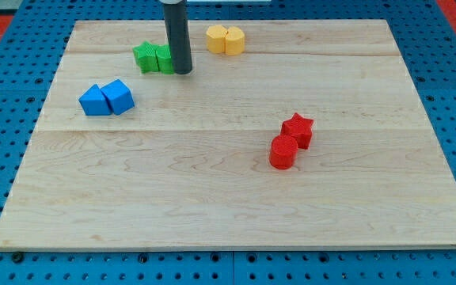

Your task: Separate the red star from the red circle

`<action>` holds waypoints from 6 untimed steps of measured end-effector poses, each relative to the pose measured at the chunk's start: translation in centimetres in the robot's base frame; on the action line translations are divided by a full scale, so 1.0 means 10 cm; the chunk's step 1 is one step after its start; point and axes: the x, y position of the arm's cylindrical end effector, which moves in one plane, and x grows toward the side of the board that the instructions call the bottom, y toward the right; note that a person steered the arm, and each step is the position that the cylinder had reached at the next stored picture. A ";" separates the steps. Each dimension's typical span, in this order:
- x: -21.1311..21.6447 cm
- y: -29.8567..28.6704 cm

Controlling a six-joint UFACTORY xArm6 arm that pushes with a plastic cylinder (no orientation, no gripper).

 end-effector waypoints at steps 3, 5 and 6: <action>0.07 0.12; 1.17 0.84; 1.58 1.05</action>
